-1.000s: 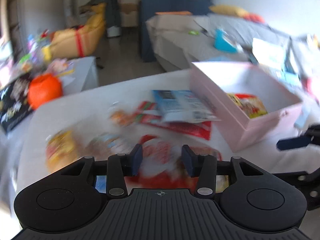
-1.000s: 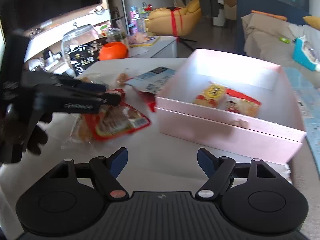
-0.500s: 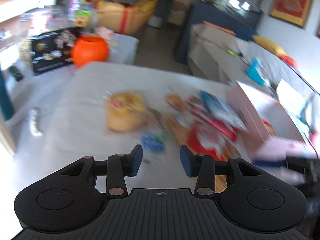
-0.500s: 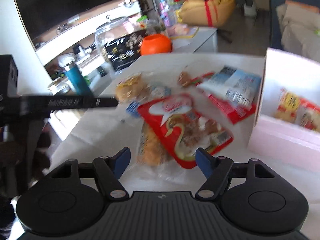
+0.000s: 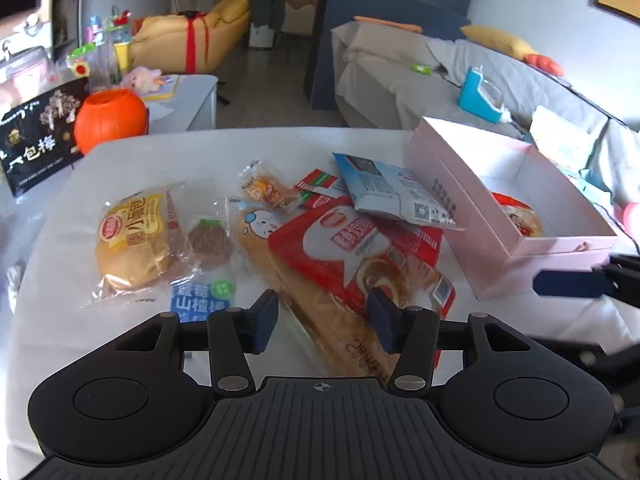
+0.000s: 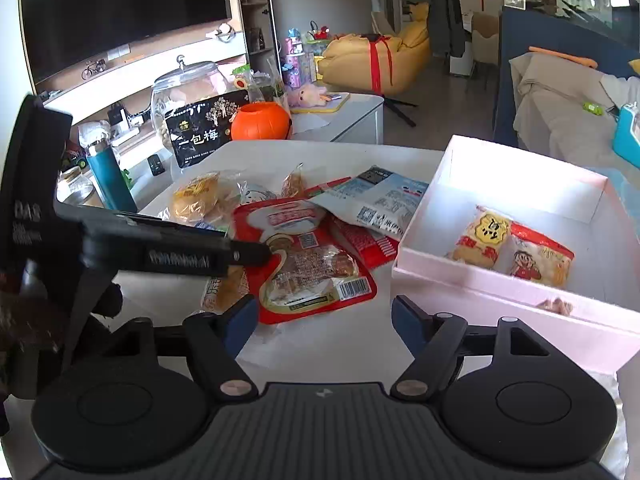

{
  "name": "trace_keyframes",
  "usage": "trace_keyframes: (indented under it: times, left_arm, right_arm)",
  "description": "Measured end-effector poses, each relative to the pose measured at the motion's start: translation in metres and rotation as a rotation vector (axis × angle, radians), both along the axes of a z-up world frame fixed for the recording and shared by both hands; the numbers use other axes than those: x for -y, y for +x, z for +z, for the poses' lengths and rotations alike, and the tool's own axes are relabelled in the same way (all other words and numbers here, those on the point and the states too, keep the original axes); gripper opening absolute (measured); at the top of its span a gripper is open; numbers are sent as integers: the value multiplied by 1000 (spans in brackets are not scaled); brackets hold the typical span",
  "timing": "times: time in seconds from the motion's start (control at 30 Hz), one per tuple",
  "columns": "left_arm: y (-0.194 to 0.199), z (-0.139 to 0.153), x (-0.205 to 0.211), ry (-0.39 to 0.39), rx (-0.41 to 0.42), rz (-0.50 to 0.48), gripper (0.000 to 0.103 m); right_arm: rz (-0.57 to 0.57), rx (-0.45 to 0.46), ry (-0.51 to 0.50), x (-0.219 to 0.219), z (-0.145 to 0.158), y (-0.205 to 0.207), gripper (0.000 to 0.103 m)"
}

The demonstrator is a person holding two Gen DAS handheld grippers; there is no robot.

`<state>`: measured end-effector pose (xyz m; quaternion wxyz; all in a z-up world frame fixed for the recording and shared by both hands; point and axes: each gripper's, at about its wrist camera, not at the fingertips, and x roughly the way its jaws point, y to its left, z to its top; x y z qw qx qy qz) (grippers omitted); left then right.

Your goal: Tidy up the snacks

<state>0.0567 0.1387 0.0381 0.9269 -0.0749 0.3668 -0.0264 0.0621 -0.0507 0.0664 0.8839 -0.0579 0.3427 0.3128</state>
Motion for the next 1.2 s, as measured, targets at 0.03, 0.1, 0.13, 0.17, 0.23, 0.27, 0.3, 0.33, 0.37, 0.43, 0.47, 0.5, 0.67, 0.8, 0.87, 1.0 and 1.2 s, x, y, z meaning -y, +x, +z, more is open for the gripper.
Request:
trace_keyframes:
  times: [0.03, 0.1, 0.13, 0.17, 0.23, 0.27, 0.3, 0.33, 0.37, 0.43, 0.47, 0.5, 0.67, 0.8, 0.87, 1.0, 1.2]
  left_arm:
    - [-5, 1, -5, -16, 1, -2, 57]
    - [-14, 2, -15, -19, 5, 0, 57]
    - [-19, 3, -21, -14, 8, 8, 57]
    - [-22, 4, -29, -15, 15, 25, 57]
    - [-28, 6, -43, -14, 32, 87, 55]
    - [-27, 6, -51, 0, 31, 133, 52]
    - [-25, 5, -56, 12, 25, 161, 52]
    - [-20, 3, -61, 16, 19, 175, 52]
    - [-13, 1, -62, 11, 10, 168, 52]
    - [1, -6, -59, 12, -20, 136, 52]
    - [8, -10, -55, 37, -33, 132, 51]
    - [13, -12, -51, 77, -25, 136, 51]
    - [34, -15, -47, 140, -6, 160, 48]
    - [19, -11, -50, 125, -7, 135, 27]
    - [-2, -10, -51, 110, -7, 122, 22]
    - [-42, -11, -53, 78, -26, 95, 22]
    - [-73, -10, -61, 7, -28, 75, 22]
  right_arm:
    - [4, 3, -3, 0, 0, 1, 75]
    - [14, 12, -16, -5, -1, 3, 76]
    - [18, 11, -21, -6, -2, 3, 77]
    - [21, 5, -23, -7, -3, 3, 77]
    - [29, -11, -25, -10, -7, 3, 77]
    - [30, -18, -26, -11, -8, 3, 77]
    - [31, -25, -27, -12, -10, 3, 77]
    - [34, -32, -28, -13, -12, 3, 77]
    - [38, -38, -30, -14, -14, 2, 77]
    - [44, -44, -33, -15, -15, 0, 77]
    - [48, -46, -35, -15, -16, 0, 77]
    - [50, -45, -38, -16, -16, -1, 77]
    - [52, -22, -57, -15, -10, -5, 77]
    - [56, 18, -56, -24, 15, 4, 78]
    - [62, 13, -34, -35, 29, 17, 83]
    - [19, -25, -34, -74, 44, 61, 84]
    - [-69, -94, -120, -154, 15, 138, 82]
